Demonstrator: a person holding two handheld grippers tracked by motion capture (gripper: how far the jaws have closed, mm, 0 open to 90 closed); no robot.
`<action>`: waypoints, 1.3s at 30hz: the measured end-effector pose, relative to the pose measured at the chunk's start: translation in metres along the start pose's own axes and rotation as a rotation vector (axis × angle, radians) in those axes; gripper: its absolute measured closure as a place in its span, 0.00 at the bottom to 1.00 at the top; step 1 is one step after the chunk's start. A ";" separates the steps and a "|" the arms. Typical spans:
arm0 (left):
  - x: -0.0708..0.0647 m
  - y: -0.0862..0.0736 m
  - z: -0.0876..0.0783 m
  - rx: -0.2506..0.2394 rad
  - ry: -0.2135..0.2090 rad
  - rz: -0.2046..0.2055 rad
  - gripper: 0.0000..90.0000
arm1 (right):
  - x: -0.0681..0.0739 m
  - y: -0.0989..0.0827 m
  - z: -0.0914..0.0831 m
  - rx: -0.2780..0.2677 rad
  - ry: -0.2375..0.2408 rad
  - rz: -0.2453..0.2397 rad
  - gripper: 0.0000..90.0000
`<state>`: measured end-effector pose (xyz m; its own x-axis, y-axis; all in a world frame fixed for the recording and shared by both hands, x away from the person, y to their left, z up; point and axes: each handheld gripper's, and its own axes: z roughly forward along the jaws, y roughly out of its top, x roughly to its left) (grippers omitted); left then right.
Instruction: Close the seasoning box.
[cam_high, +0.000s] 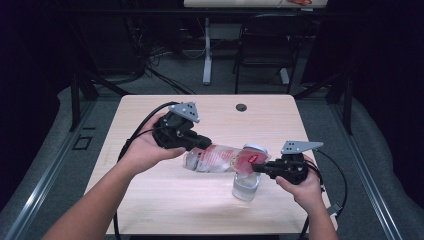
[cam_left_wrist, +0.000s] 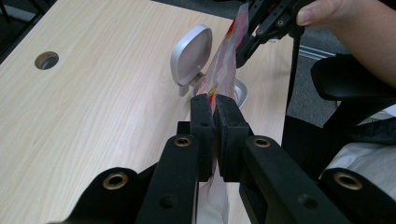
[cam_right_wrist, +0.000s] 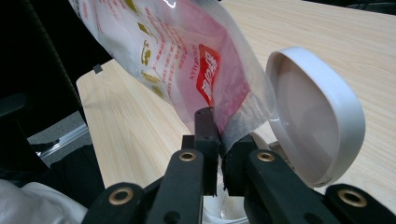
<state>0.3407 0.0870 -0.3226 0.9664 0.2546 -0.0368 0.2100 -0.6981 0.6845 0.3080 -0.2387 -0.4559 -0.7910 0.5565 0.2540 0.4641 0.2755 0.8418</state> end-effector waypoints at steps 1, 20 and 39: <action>0.000 0.000 0.000 -0.001 -0.002 0.000 0.97 | 0.000 0.000 0.000 0.001 0.000 0.001 0.97; 0.005 0.001 0.001 -0.023 -0.008 -0.031 0.96 | -0.001 -0.002 0.004 0.005 0.009 0.017 0.99; 0.002 0.008 0.003 -0.022 -0.002 -0.030 0.95 | -0.001 -0.004 0.004 0.006 -0.007 0.023 0.99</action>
<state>0.3449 0.0804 -0.3193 0.9600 0.2737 -0.0596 0.2359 -0.6752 0.6989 0.3085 -0.2378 -0.4618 -0.7776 0.5681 0.2695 0.4842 0.2676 0.8330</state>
